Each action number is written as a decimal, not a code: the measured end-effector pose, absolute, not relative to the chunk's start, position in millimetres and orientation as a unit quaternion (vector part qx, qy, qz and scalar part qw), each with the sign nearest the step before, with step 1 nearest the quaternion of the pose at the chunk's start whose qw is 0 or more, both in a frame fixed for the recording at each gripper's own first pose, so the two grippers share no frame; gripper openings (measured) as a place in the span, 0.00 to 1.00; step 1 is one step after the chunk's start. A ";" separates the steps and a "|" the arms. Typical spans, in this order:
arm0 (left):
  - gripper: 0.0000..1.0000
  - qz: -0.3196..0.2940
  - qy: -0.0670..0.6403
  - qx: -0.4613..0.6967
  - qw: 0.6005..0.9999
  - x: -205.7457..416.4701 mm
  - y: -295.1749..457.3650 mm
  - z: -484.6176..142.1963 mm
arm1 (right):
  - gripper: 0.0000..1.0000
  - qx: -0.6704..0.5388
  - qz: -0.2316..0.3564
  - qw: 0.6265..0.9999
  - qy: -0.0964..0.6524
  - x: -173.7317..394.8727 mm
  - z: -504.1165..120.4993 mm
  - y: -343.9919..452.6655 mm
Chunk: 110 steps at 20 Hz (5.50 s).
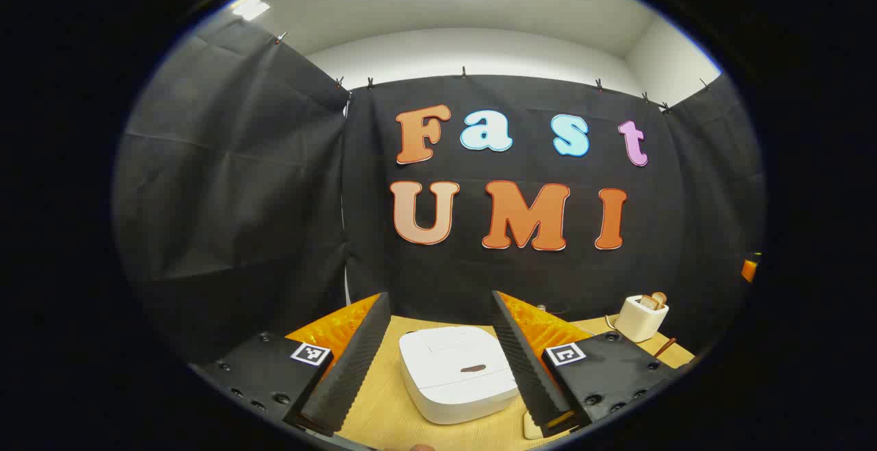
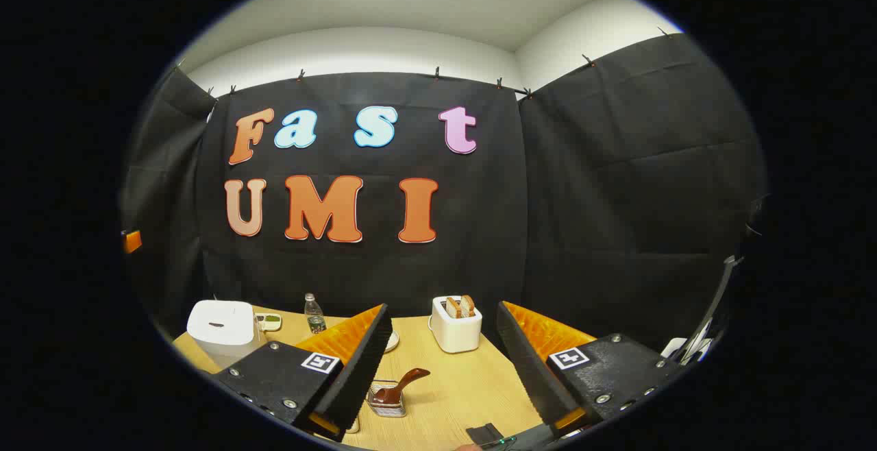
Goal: Close the left gripper, press the button to open the rice cooker; take a wooden spoon from the chopstick holder with the right hand, scoop a spoonful of rice and pour it into the rice cooker, then put the wooden spoon back into the chopstick holder.
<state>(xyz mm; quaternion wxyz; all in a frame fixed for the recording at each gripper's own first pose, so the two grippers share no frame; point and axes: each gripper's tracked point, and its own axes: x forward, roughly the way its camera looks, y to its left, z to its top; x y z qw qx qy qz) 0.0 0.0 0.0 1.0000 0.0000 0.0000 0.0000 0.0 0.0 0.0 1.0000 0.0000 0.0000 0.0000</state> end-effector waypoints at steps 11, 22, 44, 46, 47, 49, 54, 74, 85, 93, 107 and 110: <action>0.97 -0.006 -0.005 0.006 1.000 4.6 0.8 5.0 | 1.00 -0.011 0.009 1.000 0.004 7.0 -5.4 10.9; 0.99 -0.033 -0.010 -0.001 0.999 16.0 -16.4 18.2 | 0.95 -0.005 0.003 1.000 -0.003 11.5 7.4 12.1; 0.04 -0.114 0.112 -0.002 0.987 94.3 -66.8 -113.2 | 0.96 -0.030 0.005 1.000 0.007 17.4 -7.6 20.1; 0.04 -0.118 0.135 -0.005 0.984 108.9 -67.2 -137.4 | 0.96 -0.030 0.001 0.999 0.014 16.7 -12.5 17.3; 0.04 -0.124 0.144 -0.010 0.982 115.3 -70.8 -146.4 | 0.96 -0.030 -0.001 0.999 0.019 15.9 -15.0 15.6; 0.04 -0.126 0.165 -0.008 0.978 129.8 -72.4 -169.8 | 0.96 -0.027 -0.008 0.999 0.023 15.9 -17.0 10.8; 0.04 -0.134 0.230 0.003 0.964 150.8 -77.2 -227.3 | 0.96 -0.018 -0.019 0.999 0.024 15.4 -16.0 2.1; 0.05 -0.083 0.207 -0.014 0.975 153.5 -57.9 -196.2 | 0.96 -0.016 -0.009 0.999 0.034 13.3 -29.7 6.6; 0.04 -0.087 0.086 -0.022 0.992 104.6 -35.4 -60.6 | 0.96 -0.001 0.002 0.999 0.050 29.2 -62.7 13.9; 0.07 -0.058 0.067 -0.023 0.996 76.4 -17.8 -32.1 | 0.96 0.062 0.012 0.991 0.115 76.8 -144.5 26.5; 0.35 -0.039 0.047 -0.012 0.998 49.9 12.9 -15.5 | 0.95 0.142 0.054 0.959 0.237 140.6 -265.0 65.1; 0.58 -0.024 0.047 -0.003 0.999 50.3 22.1 -14.7 | 0.95 0.171 0.053 0.953 0.246 155.0 -274.7 67.8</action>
